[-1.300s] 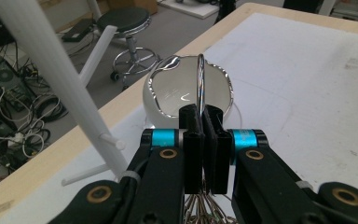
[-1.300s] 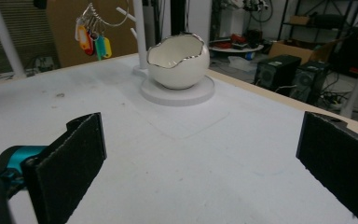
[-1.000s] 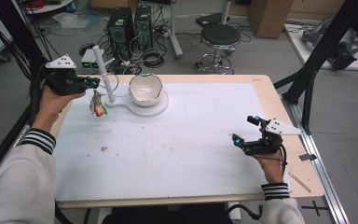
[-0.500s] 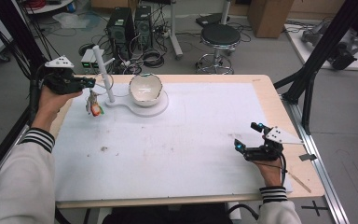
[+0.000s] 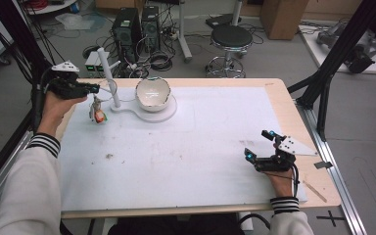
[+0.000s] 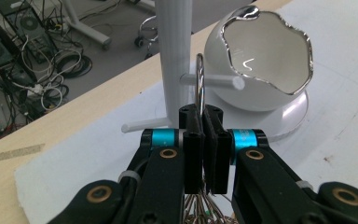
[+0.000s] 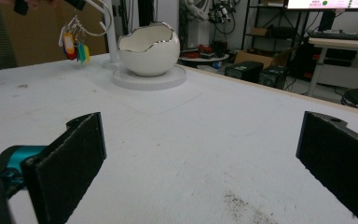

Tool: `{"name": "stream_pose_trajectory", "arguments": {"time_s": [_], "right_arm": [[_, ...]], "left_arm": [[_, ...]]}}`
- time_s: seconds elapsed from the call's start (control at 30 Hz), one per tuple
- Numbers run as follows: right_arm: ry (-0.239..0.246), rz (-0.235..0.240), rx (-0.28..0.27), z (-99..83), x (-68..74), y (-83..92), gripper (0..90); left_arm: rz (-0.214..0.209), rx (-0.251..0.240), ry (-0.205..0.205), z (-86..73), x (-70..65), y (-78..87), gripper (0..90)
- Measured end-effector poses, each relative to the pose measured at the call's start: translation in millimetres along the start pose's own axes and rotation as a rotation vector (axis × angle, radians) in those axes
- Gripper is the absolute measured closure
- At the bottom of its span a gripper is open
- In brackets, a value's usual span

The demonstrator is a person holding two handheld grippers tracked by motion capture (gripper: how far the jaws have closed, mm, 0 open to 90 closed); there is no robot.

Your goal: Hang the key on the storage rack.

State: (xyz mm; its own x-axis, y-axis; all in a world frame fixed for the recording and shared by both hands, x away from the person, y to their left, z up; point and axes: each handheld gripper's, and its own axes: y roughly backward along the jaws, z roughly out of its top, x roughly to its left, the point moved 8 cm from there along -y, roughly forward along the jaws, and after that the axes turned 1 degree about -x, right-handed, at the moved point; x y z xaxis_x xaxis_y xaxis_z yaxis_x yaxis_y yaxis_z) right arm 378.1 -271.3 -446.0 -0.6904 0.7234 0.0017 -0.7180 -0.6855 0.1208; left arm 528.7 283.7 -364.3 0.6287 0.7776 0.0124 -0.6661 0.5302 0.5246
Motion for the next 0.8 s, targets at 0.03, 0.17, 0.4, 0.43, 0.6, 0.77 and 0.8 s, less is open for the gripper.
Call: {"name": "stream_pose_trajectory", "arguments": {"time_s": [0.03,0.17,0.4,0.43,0.6,0.77,0.8], "right_arm": [[0.000,0.000,0.000,0.0,0.0,0.0,0.9],[0.001,-0.001,-0.005,-3.1,1.2,0.7,0.9],[0.008,0.014,0.006,-8.0,5.5,-1.6,0.9],[0.010,0.011,0.008,-8.6,5.7,-1.9,0.9],[0.007,0.006,0.000,-10.1,4.3,-0.9,0.9],[0.001,0.000,0.001,-11.4,2.1,-0.5,0.9],[0.001,0.000,0.001,-11.4,2.1,-0.5,0.9]], "left_arm": [[0.002,0.007,-0.001,-1.1,0.6,-1.2,86.9],[0.017,0.015,-0.003,-2.6,2.7,-5.1,86.8],[0.037,0.038,-0.024,-5.6,3.4,-9.9,86.6],[0.040,0.038,-0.023,-5.8,3.5,-10.1,86.6],[0.168,-0.009,-0.086,-4.2,9.8,-2.0,75.5],[0.186,-0.040,-0.090,-12.9,7.5,10.5,48.6],[0.188,-0.058,-0.078,-15.2,5.9,13.2,48.6]]}}
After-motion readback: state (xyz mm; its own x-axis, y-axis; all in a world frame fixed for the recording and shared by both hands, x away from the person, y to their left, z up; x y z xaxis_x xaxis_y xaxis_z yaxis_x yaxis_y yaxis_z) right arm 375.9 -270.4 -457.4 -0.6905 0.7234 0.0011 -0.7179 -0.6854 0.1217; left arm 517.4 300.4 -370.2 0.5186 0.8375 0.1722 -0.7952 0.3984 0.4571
